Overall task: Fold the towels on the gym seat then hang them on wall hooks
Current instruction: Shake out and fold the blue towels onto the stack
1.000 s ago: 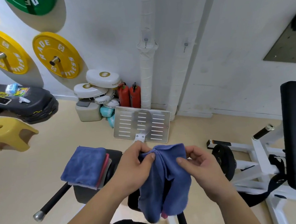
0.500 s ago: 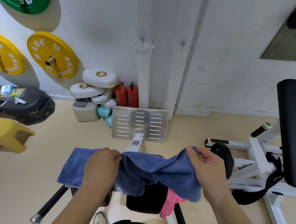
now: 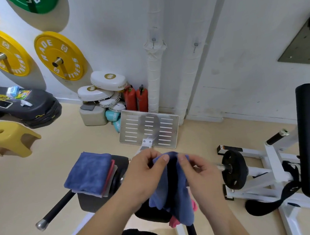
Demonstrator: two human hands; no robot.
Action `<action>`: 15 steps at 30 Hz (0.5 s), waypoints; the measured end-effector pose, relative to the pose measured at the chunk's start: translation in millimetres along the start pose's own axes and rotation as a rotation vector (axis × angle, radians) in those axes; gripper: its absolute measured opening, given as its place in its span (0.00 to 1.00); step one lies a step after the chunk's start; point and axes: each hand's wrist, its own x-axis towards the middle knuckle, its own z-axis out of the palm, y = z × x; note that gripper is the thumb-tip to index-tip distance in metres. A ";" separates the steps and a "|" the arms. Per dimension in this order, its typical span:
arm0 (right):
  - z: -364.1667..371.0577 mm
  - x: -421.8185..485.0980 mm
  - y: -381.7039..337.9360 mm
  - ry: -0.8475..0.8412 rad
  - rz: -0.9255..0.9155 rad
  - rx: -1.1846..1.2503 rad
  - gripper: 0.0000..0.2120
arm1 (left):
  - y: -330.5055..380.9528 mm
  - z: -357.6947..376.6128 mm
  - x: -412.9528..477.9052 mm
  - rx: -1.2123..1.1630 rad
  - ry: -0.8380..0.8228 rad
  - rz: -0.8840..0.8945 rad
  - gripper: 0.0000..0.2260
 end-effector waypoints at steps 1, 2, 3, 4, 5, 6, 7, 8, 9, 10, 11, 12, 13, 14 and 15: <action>4.6 -4.6 0.3 -0.040 -0.018 -0.045 0.09 | -0.9 4.4 -4.1 -0.090 -0.002 -0.036 0.07; 8.2 -9.1 1.6 -0.063 -0.031 -0.086 0.10 | -1.2 7.2 -7.9 -0.195 -0.013 -0.085 0.05; 10.9 -12.7 2.4 -0.071 -0.044 -0.108 0.11 | -1.2 9.1 -11.7 -0.313 -0.046 -0.130 0.06; 12.3 -15.0 2.5 -0.065 -0.053 -0.112 0.11 | -0.4 10.1 -15.0 -0.422 -0.095 -0.161 0.08; 12.5 -16.2 2.7 -0.053 -0.064 -0.112 0.11 | 0.5 10.5 -18.0 -0.500 -0.138 -0.178 0.11; 12.8 -16.8 2.2 -0.041 -0.076 -0.116 0.12 | 1.1 10.7 -20.6 -0.539 -0.164 -0.183 0.13; 13.0 -17.3 2.0 -0.032 -0.085 -0.121 0.13 | 1.8 11.2 -23.1 -0.550 -0.170 -0.177 0.14; 13.4 -17.7 0.9 -0.015 -0.080 -0.112 0.13 | 2.3 11.7 -24.9 -0.542 -0.153 -0.169 0.14; 14.1 -17.7 0.0 0.009 -0.061 -0.082 0.14 | 2.7 12.2 -25.7 -0.526 -0.117 -0.162 0.13; 15.2 -18.6 -1.8 0.035 -0.030 -0.032 0.15 | 2.8 12.5 -26.2 -0.510 -0.074 -0.159 0.12; 16.2 -19.5 -3.2 0.060 0.006 0.022 0.15 | 2.1 12.8 -26.4 -0.496 -0.035 -0.158 0.10; 16.5 -20.8 -4.4 0.086 0.038 0.066 0.16 | 1.5 13.1 -26.8 -0.482 -0.003 -0.154 0.09; 16.7 -21.4 -4.3 0.104 0.051 0.088 0.16 | 1.5 13.3 -27.6 -0.462 0.022 -0.143 0.09; 16.6 -22.4 -4.8 0.109 0.051 0.094 0.16 | 1.9 13.1 -29.0 -0.442 0.033 -0.129 0.08; 16.7 -23.4 -5.0 0.101 0.043 0.089 0.16 | 1.9 13.3 -30.4 -0.426 0.035 -0.115 0.09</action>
